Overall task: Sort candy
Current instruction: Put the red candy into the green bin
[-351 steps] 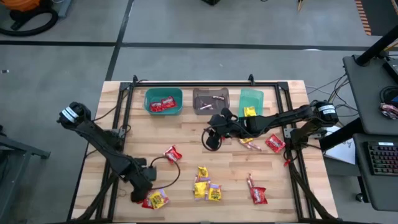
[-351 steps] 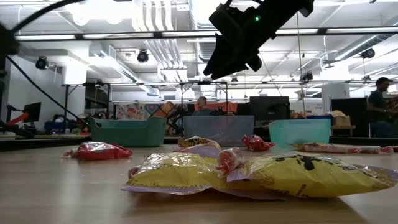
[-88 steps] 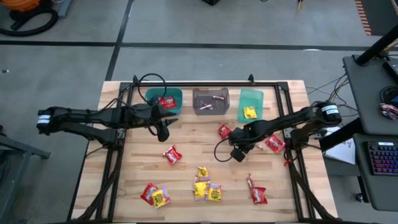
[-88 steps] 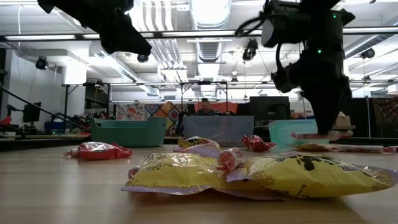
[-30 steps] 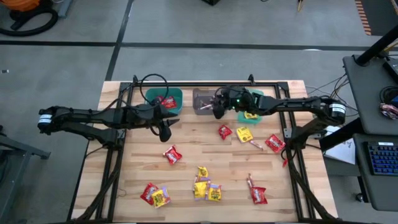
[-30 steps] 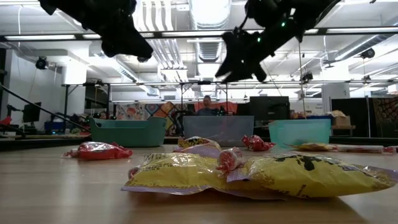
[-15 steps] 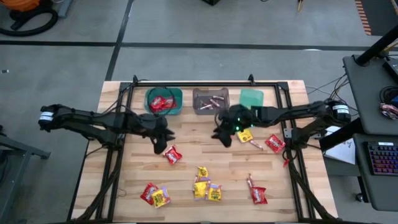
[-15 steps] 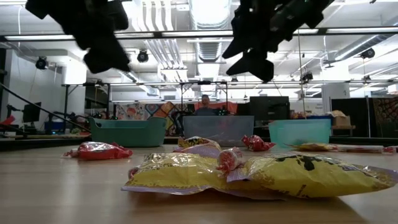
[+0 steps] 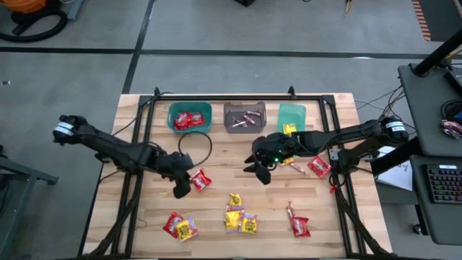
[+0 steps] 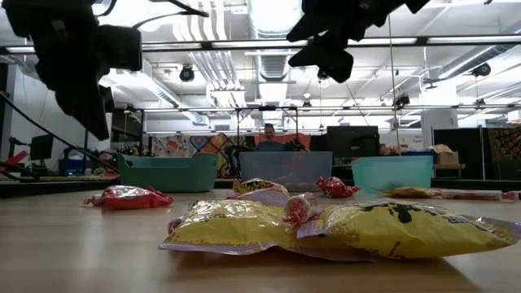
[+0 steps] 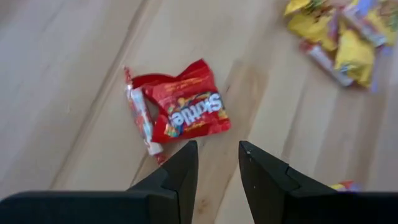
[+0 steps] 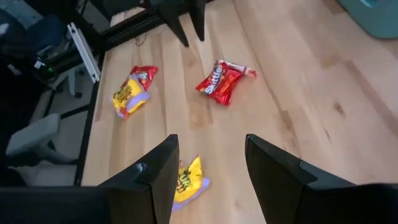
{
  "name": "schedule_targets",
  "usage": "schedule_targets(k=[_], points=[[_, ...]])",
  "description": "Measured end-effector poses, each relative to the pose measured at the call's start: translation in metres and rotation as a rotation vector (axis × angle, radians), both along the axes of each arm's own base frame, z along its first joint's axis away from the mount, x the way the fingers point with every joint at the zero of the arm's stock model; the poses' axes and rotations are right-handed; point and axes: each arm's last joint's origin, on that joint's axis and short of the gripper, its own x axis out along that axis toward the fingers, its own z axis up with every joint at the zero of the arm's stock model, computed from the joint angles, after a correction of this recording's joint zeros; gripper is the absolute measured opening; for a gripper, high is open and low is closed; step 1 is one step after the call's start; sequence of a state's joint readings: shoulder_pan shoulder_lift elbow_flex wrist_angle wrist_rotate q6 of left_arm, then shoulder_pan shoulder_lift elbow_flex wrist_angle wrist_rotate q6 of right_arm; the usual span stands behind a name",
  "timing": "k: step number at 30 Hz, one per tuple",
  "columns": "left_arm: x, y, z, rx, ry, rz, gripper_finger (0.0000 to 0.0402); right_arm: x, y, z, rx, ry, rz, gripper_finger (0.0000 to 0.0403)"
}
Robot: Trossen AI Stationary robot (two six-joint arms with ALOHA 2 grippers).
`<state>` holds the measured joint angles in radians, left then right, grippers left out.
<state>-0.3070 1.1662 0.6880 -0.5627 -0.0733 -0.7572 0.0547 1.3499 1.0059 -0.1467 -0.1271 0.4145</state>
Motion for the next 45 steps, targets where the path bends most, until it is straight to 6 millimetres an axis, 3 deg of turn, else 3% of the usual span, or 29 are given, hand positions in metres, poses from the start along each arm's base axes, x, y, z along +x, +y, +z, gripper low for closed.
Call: schedule_targets(k=[10, 19, 29, 39, 45], points=[[0.008, -0.027, -0.029, 0.115, 0.087, -0.099, 0.01, -0.002, -0.001, -0.003, -0.103, 0.019, 0.028, 0.0168], [0.015, -0.029, -0.05, 0.286, 0.132, -0.127, 0.01, 0.002, -0.002, -0.01, -0.151, 0.037, 0.038, 0.0167], [0.016, -0.029, -0.053, 0.35, 0.141, -0.19, 0.01, 0.009, -0.001, -0.025, -0.153, 0.088, 0.042, 0.0166], [0.023, -0.029, -0.051, 0.434, 0.063, -0.153, 0.01, 0.01, -0.001, -0.027, -0.147, 0.095, 0.038, 0.0166], [0.028, -0.03, -0.064, 0.465, 0.083, -0.131, 0.01, 0.01, -0.001, -0.027, -0.141, 0.096, 0.026, 0.0166]])
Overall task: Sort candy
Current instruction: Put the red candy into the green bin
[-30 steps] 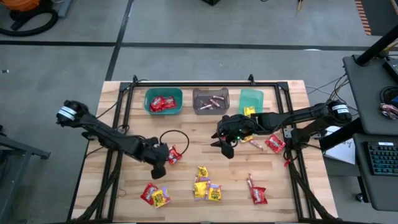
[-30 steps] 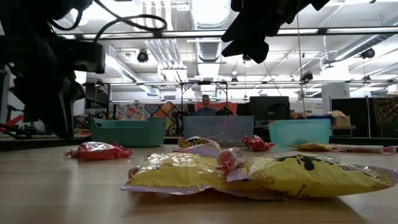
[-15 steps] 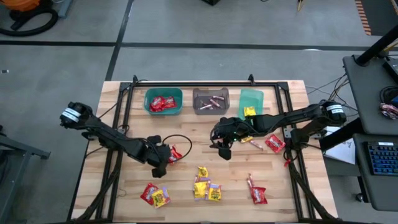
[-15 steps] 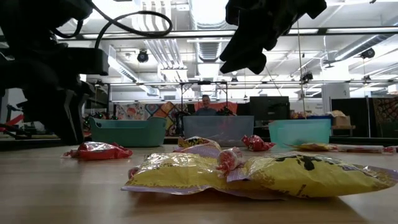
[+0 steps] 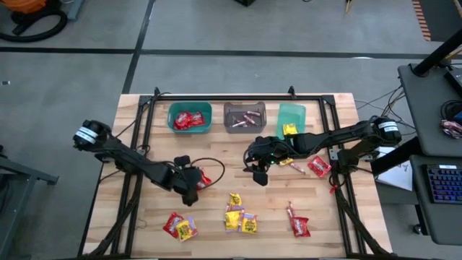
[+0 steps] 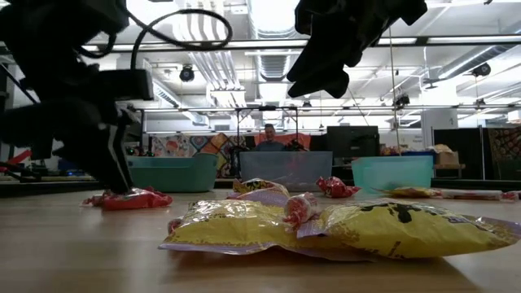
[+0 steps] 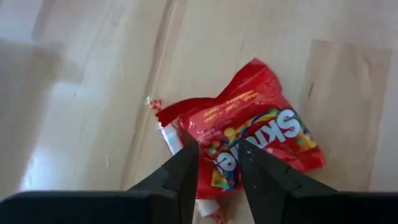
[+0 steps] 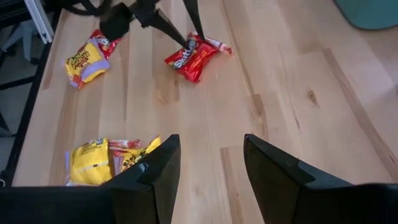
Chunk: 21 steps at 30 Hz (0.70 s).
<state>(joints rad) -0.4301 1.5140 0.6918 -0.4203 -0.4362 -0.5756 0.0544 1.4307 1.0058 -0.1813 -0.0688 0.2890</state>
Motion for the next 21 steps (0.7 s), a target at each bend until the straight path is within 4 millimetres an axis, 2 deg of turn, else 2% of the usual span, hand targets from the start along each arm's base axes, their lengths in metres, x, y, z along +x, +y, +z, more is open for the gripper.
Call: schedule_targets(k=[8, 11, 16, 21], points=[[0.007, -0.003, -0.013, -0.005, 0.006, 0.015, 0.009, 0.0, 0.0, 0.0, -0.011, -0.001, -0.013, 0.0166], [0.007, -0.003, -0.014, -0.003, 0.012, 0.008, 0.0069, 0.0, -0.001, 0.0, -0.012, -0.001, -0.013, 0.0166], [0.006, -0.003, -0.013, -0.008, 0.022, -0.014, 0.001, 0.0, -0.001, 0.0, -0.014, -0.001, -0.012, 0.0166], [0.005, -0.003, -0.01, -0.01, 0.025, -0.037, 0.0003, 0.0, -0.001, 0.0, -0.021, -0.002, -0.006, 0.0166]])
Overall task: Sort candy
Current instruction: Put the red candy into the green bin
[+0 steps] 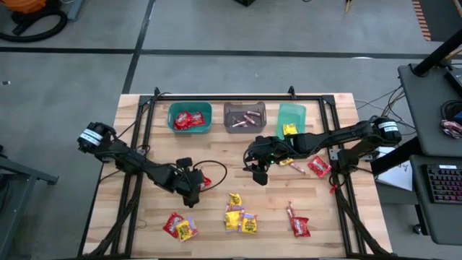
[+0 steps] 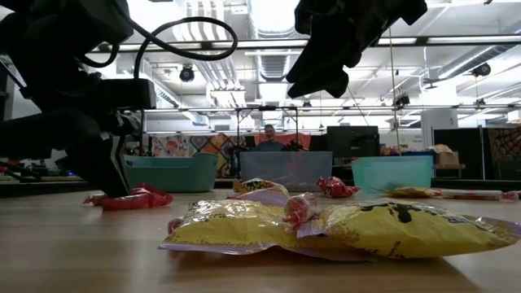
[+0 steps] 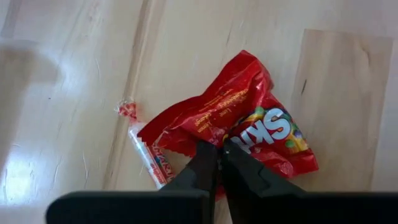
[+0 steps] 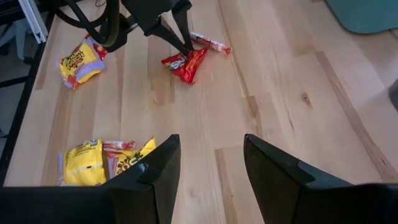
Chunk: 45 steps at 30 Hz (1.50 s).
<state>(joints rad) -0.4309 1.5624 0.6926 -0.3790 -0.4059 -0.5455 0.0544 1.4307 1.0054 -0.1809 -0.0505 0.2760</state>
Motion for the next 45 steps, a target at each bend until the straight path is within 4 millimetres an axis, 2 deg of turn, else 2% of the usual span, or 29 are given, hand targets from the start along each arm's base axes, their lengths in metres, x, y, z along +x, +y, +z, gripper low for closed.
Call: schedule_targets(k=[8, 14, 19, 25, 30, 36, 40, 45], points=[[-0.003, 0.001, 0.024, 0.006, -0.064, -0.078, 0.0, 0.0, 0.0, 0.0, 0.0, -0.007, -0.001, 0.0166], [-0.013, 0.015, 0.056, 0.076, -0.176, -0.03, 0.0, 0.001, 0.0, 0.001, 0.0, -0.009, -0.001, 0.0166], [-0.026, 0.051, 0.084, 0.192, -0.263, 0.148, 0.0, 0.003, 0.0, 0.004, 0.002, -0.054, -0.002, 0.0166], [-0.037, 0.117, 0.103, 0.279, -0.316, 0.457, 0.0, 0.005, -0.001, 0.007, -0.024, -0.091, -0.031, 0.0166], [-0.044, 0.177, 0.102, 0.259, -0.27, 0.6, 0.0, 0.005, -0.003, 0.007, -0.063, -0.092, -0.08, 0.0166], [-0.049, 0.237, 0.085, 0.201, -0.259, 0.71, 0.0, 0.005, -0.003, 0.007, -0.064, -0.093, -0.082, 0.0166], [-0.044, 0.253, 0.071, 0.169, -0.245, 0.713, 0.0002, 0.005, -0.004, 0.007, -0.074, -0.094, -0.106, 0.0166], [-0.038, 0.257, 0.059, 0.163, -0.202, 0.696, 0.0025, 0.005, -0.004, 0.007, -0.087, -0.095, -0.126, 0.0166]])
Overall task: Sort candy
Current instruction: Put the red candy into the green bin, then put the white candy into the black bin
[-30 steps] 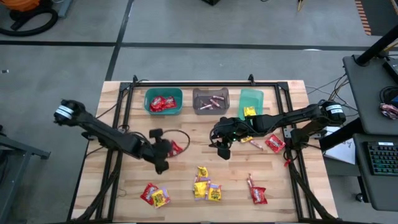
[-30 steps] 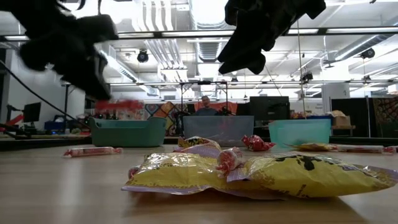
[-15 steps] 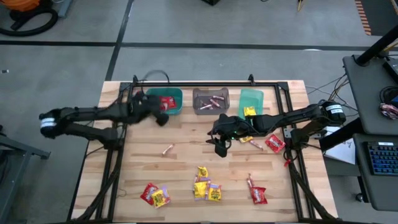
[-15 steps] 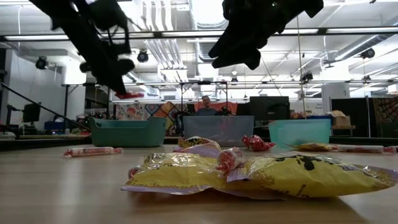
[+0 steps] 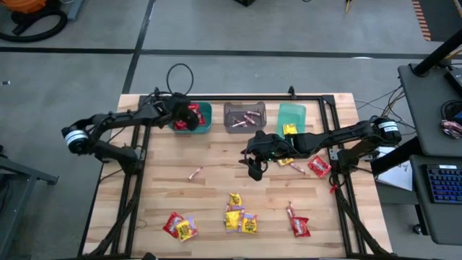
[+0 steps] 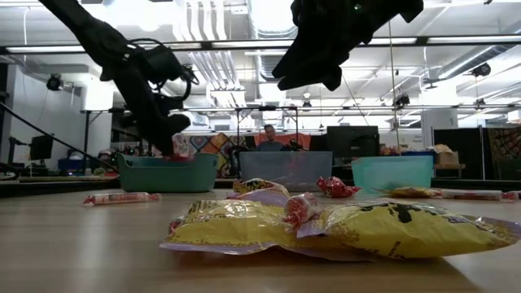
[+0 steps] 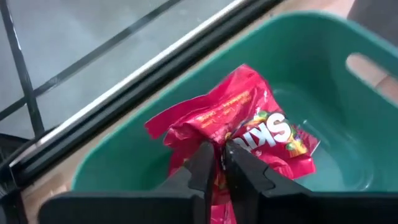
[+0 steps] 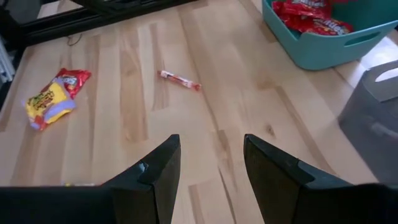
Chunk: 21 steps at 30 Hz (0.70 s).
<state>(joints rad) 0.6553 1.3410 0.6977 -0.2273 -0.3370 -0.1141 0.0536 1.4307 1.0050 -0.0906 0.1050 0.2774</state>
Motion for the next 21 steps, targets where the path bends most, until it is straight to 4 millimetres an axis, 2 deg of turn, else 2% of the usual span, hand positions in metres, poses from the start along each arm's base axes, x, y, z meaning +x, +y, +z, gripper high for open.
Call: schedule_targets(k=[5, 11, 15, 21], points=[[-0.002, -0.003, 0.001, -0.017, 0.005, 0.0, 0.0058, 0.0, 0.0, 0.0, 0.0, -0.001, -0.003, 0.0166], [-0.005, -0.02, 0.018, -0.033, -0.068, -0.029, 0.0091, 0.0, 0.0, 0.0, 0.001, -0.005, -0.005, 0.0166], [-0.005, -0.051, 0.035, -0.057, -0.148, -0.095, 0.0096, 0.0, 0.0, 0.0, 0.049, -0.008, -0.037, 0.0166], [0.002, -0.116, 0.047, -0.077, -0.291, -0.295, 0.0092, -0.001, 0.0, -0.001, 0.14, 0.003, -0.099, 0.0166]])
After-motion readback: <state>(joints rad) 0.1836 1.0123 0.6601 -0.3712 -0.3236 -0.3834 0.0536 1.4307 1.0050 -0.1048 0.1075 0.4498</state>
